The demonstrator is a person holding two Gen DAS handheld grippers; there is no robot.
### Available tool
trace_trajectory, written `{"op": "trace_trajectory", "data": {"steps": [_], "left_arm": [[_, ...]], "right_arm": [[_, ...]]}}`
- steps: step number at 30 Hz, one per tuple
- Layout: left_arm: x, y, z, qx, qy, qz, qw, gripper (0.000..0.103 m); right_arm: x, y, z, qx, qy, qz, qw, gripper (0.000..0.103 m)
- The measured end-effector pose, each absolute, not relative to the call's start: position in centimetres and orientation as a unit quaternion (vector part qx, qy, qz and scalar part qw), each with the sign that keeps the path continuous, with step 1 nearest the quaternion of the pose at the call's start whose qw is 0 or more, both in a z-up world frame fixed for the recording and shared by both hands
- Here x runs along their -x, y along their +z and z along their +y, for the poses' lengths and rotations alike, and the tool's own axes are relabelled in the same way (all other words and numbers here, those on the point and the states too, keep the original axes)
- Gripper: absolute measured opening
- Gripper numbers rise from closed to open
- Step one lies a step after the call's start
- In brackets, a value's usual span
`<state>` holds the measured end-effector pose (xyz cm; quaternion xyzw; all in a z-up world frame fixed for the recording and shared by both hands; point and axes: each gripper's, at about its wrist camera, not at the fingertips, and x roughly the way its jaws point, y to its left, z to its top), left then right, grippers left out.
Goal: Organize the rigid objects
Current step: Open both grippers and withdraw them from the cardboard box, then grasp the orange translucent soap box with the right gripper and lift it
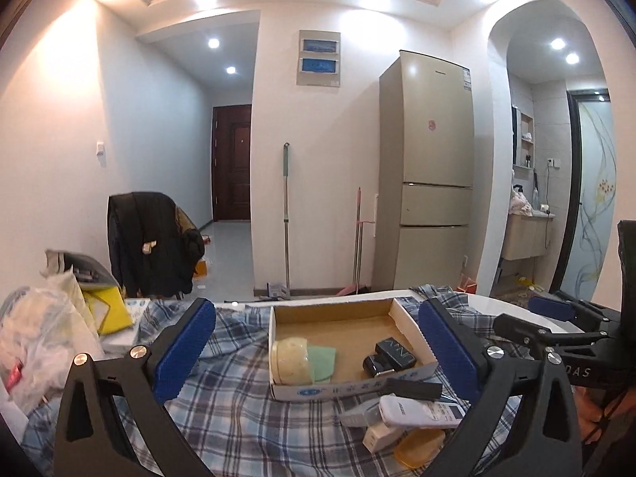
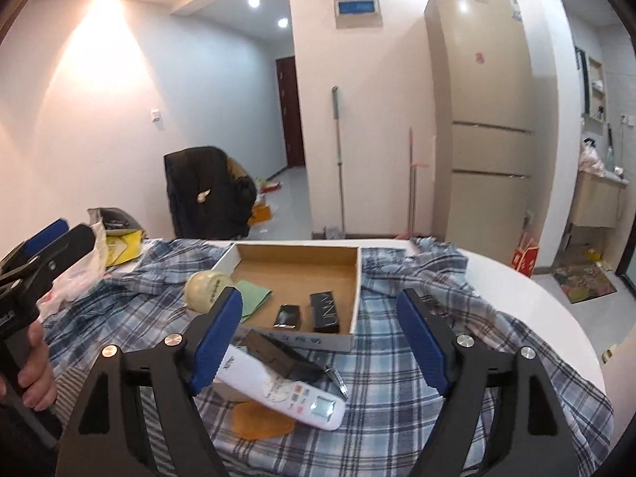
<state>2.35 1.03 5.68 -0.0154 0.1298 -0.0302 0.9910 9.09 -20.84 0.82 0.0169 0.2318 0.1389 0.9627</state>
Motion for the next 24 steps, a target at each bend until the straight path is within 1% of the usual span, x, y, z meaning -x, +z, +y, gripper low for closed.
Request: {"op": "trace_trajectory", "data": {"steps": [2, 5, 9, 12, 17, 20, 24], "left_arm": [[-2.2, 4.9, 1.2, 0.018, -0.027, 0.126, 0.992, 0.103], [-2.8, 3.8, 1.1, 0.004, -0.014, 0.141, 0.990, 0.103], [-3.3, 2.3, 1.9, 0.014, -0.018, 0.188, 0.982, 0.103], [-2.6, 1.5, 2.4, 0.007, -0.002, 0.208, 0.978, 0.103], [-1.2, 0.9, 2.6, 0.008, -0.009, 0.199, 0.980, 0.103], [-1.3, 0.2, 2.4, 0.002, -0.008, 0.200, 0.980, 0.103], [-2.1, -1.2, 2.5, -0.005, 0.003, 0.211, 0.977, 0.103]], "right_arm": [[-9.2, 0.5, -21.0, -0.023, 0.136, 0.226, 0.964, 0.091], [-9.7, -0.3, -21.2, -0.024, 0.133, 0.230, 0.964, 0.091], [-9.9, -1.3, -20.9, -0.014, 0.130, 0.266, 0.955, 0.092], [-9.3, -2.0, -21.3, -0.018, 0.136, 0.286, 0.948, 0.092], [-8.9, -4.2, -21.2, -0.026, 0.160, 0.342, 0.925, 0.092], [-9.2, -6.4, -19.1, 0.017, 0.186, 0.417, 0.890, 0.091], [-8.9, -8.2, -17.1, 0.046, 0.208, 0.439, 0.873, 0.091]]}}
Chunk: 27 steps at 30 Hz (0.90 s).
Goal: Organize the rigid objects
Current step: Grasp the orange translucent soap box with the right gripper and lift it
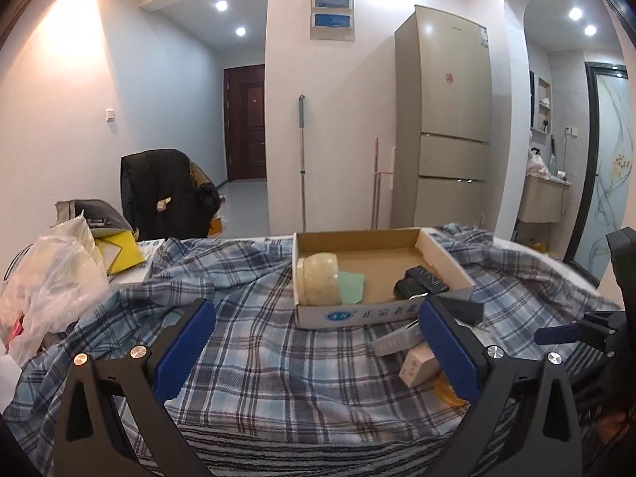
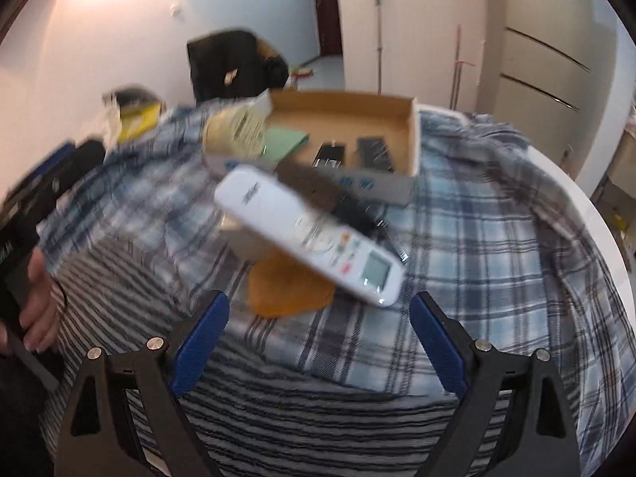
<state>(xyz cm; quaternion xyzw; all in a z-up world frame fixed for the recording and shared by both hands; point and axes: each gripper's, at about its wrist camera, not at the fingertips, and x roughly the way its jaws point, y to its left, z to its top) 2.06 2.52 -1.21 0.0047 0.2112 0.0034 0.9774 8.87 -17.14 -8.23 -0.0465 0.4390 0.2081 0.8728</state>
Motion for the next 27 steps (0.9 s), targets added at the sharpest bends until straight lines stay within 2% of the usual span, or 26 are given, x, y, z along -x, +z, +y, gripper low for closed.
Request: {"op": "trace_trajectory", "data": {"steps": [7, 17, 21, 24, 27], "left_arm": [[-2.6, -1.5, 3.4, -0.015, 0.019, 0.208, 0.978, 0.103], [-3.0, -2.5, 2.4, -0.034, 0.012, 0.225, 0.974, 0.103], [-3.1, -2.6, 2.4, -0.032, 0.013, 0.231, 0.972, 0.103], [-3.3, -2.7, 2.7, -0.026, 0.014, 0.237, 0.971, 0.103], [-3.4, -2.9, 2.8, -0.022, 0.013, 0.243, 0.970, 0.103]], "right_arm": [[-10.5, -10.5, -15.3, 0.042, 0.254, 0.496, 0.829, 0.091], [-12.1, -11.2, -13.6, 0.065, 0.249, 0.506, 0.823, 0.091], [-12.9, -11.0, -13.0, 0.088, 0.239, 0.497, 0.830, 0.085], [-13.5, -11.4, -13.0, 0.087, 0.242, 0.505, 0.824, 0.076], [-13.7, -11.9, -12.9, 0.081, 0.242, 0.512, 0.820, 0.072]]}}
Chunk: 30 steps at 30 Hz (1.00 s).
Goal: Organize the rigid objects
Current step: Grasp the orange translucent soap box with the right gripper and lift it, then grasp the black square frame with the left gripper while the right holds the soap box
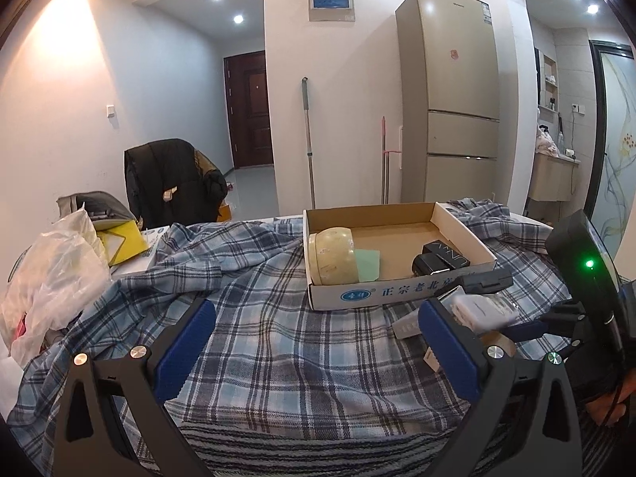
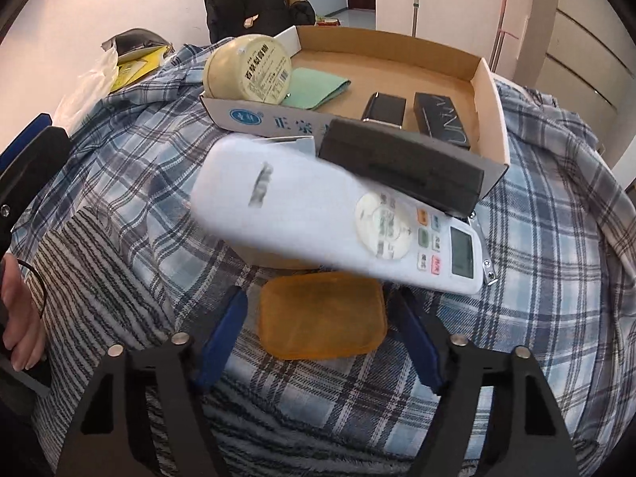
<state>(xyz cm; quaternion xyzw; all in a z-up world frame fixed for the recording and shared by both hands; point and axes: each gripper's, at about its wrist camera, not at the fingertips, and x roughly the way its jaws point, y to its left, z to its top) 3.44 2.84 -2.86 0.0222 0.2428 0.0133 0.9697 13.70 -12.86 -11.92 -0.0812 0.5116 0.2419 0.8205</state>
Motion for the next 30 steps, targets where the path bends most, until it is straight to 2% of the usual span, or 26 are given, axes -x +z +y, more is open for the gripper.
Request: {"op": "trace_trajectory", "data": {"steps": [3, 18, 24, 30], "left_arm": [[-3.6, -3.0, 2.9, -0.021, 0.015, 0.247, 0.969, 0.103], [-4.1, -3.1, 2.4, -0.036, 0.028, 0.256, 0.966, 0.103], [-4.9, -1.5, 1.7, -0.041, 0.020, 0.246, 0.968, 0.103], [-7.0, 0.4, 0.7, -0.034, 0.009, 0.248, 0.968, 0.103]], "right_arm": [[-13.5, -11.8, -12.8, 0.084, 0.243, 0.507, 0.823, 0.061], [-11.1, -10.0, -14.5, 0.091, 0.231, 0.487, 0.837, 0.061], [-11.2, -7.7, -16.2, 0.110, 0.159, 0.426, 0.884, 0.061], [-12.7, -4.7, -18.2, 0.077, 0.119, 0.376, 0.916, 0.061]]}}
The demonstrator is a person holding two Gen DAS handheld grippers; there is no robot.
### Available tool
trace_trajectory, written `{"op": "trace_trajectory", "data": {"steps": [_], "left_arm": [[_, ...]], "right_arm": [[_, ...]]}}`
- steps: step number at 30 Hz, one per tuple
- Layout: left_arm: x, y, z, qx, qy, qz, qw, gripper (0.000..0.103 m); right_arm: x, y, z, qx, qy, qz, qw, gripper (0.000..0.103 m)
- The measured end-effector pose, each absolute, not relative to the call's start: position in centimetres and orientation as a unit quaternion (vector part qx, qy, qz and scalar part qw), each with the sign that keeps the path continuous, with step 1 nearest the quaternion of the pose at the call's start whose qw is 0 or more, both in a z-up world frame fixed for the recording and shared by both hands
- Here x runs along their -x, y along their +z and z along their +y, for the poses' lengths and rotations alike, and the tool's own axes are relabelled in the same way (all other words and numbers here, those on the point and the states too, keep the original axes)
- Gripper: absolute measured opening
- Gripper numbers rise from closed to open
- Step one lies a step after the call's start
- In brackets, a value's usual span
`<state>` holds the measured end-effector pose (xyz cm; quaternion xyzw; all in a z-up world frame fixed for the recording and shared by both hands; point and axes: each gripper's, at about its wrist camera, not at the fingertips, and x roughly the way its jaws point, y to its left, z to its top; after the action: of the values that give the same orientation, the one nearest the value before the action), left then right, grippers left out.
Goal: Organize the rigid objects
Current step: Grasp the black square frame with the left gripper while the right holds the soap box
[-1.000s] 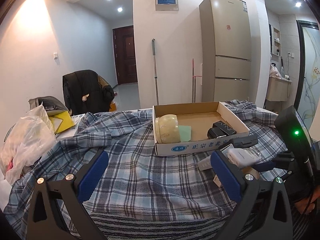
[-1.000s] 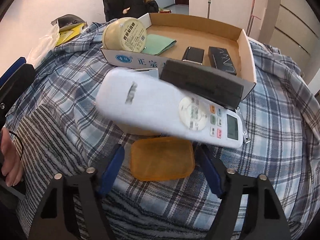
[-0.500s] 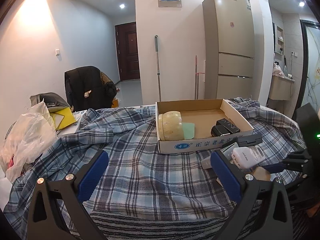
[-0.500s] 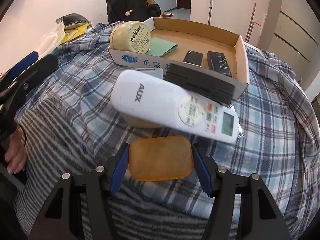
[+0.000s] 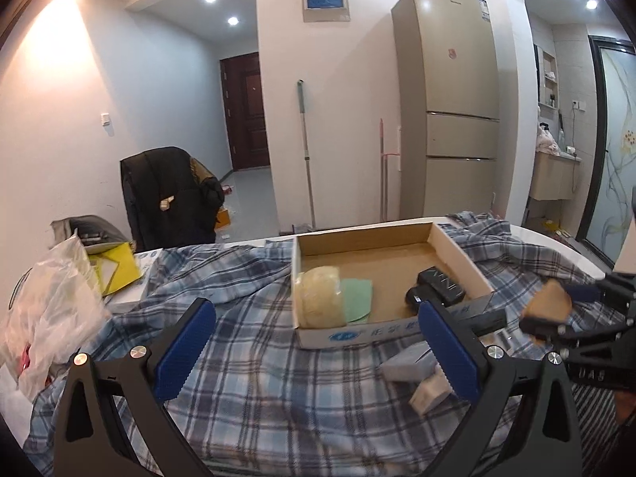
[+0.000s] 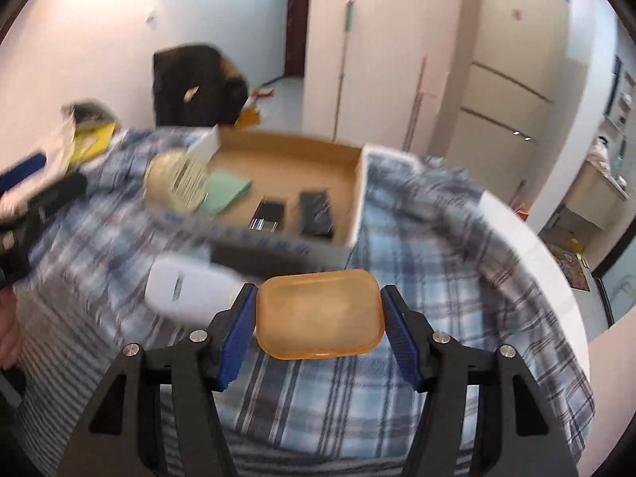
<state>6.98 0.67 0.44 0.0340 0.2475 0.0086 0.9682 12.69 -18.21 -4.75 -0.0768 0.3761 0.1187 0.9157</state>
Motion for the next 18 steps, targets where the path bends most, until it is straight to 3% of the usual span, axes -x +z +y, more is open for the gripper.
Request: {"op": "trace_trajectory", "data": {"steps": [8, 18], "left_arm": [[-8.9, 0.0, -0.3, -0.003, -0.005, 0.289, 0.957, 0.103], [-9.7, -2.7, -4.1, -0.098, -0.139, 0.353, 0.920, 0.102]], "right_arm": [[-12.2, -3.3, -20.0, 0.033, 0.096, 0.304, 0.947, 0.061], [-13.1, -3.4, -23.3, -0.012, 0.086, 0.289, 0.953, 0.061]]}}
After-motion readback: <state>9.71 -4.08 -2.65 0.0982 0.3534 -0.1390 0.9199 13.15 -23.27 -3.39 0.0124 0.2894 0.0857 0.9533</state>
